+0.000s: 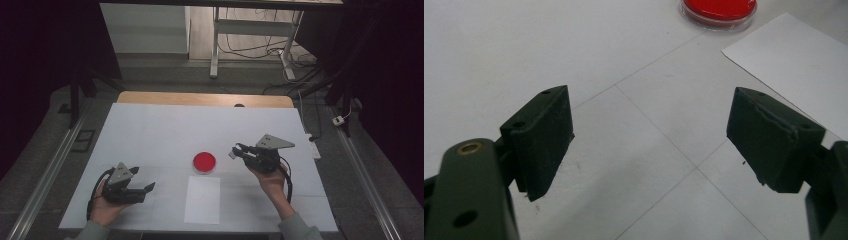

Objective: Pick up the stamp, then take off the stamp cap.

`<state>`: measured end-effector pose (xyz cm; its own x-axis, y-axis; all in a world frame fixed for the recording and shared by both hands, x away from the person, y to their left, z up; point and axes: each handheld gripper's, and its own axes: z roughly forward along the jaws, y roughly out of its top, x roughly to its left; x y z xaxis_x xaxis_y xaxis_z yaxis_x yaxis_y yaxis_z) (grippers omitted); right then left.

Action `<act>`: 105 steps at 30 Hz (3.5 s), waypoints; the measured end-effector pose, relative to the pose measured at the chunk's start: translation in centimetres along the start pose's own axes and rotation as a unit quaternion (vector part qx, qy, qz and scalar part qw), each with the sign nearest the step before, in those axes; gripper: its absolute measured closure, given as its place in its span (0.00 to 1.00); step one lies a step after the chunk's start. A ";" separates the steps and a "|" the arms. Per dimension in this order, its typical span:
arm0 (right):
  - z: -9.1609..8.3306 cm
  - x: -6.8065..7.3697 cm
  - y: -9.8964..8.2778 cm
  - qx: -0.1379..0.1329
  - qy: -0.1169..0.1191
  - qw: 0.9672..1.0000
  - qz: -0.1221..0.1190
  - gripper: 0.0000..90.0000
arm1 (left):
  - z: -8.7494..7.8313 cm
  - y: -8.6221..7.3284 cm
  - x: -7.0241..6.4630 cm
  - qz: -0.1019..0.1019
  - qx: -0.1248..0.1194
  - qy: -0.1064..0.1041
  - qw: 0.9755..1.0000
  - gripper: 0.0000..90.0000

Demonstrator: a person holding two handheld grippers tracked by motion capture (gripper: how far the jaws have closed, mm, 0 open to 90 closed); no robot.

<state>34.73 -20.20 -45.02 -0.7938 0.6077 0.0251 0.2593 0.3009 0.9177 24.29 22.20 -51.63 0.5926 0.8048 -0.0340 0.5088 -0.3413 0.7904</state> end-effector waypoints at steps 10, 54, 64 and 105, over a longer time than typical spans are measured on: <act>0.3 0.9 0.9 -0.009 0.022 1.000 -0.003 0.83 | -0.2 -0.1 0.1 -0.004 -0.006 0.000 1.000 0.21; 2.4 6.1 0.5 0.010 0.093 0.995 -0.023 0.83 | -0.1 0.0 -0.2 -0.001 -0.013 0.002 1.000 0.21; 2.4 6.5 0.6 0.008 0.093 0.995 -0.026 0.83 | -0.2 0.1 -0.3 0.002 -0.017 0.005 1.000 0.21; 2.7 6.9 0.9 -0.001 0.089 0.996 -0.028 0.83 | 1.6 5.0 -4.3 0.056 -0.042 -0.035 0.997 0.22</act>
<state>30.99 -13.74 -45.12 -0.8916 0.4507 0.0441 0.2119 0.3290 0.9202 25.33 16.26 -48.51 0.6858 0.7276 0.0170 0.3847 -0.3823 0.8401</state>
